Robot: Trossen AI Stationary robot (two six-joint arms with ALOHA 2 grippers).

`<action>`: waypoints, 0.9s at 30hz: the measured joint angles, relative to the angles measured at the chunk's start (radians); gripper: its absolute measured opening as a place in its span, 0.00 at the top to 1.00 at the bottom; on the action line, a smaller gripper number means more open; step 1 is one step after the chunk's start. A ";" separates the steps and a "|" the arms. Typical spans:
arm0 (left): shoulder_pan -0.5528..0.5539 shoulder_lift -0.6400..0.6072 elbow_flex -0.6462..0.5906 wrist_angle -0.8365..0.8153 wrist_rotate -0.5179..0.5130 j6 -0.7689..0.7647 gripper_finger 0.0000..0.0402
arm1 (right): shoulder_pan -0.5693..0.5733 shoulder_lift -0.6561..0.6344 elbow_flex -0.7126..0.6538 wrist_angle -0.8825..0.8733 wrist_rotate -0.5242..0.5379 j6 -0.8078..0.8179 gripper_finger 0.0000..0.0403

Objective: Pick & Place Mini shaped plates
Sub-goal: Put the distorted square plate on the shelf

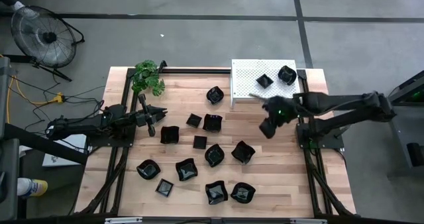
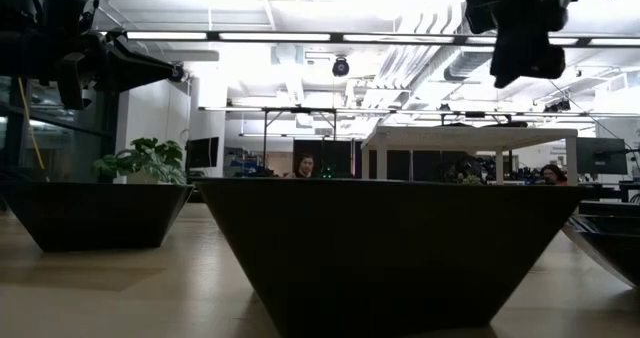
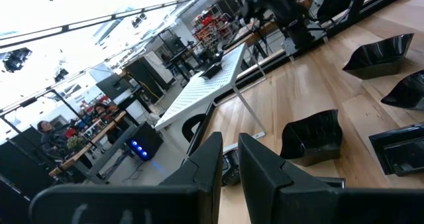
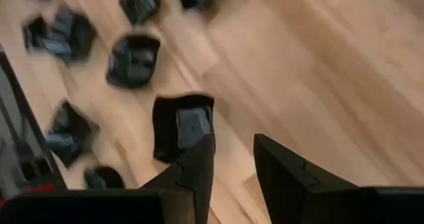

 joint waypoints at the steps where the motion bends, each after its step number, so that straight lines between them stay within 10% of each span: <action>1: 0.000 0.000 0.000 0.000 0.000 0.000 0.89 | 0.023 0.018 0.000 0.000 0.002 0.000 0.74; 27: 0.000 0.000 0.000 0.000 -0.001 0.000 0.89 | 0.143 0.509 0.000 0.212 -0.060 0.026 0.50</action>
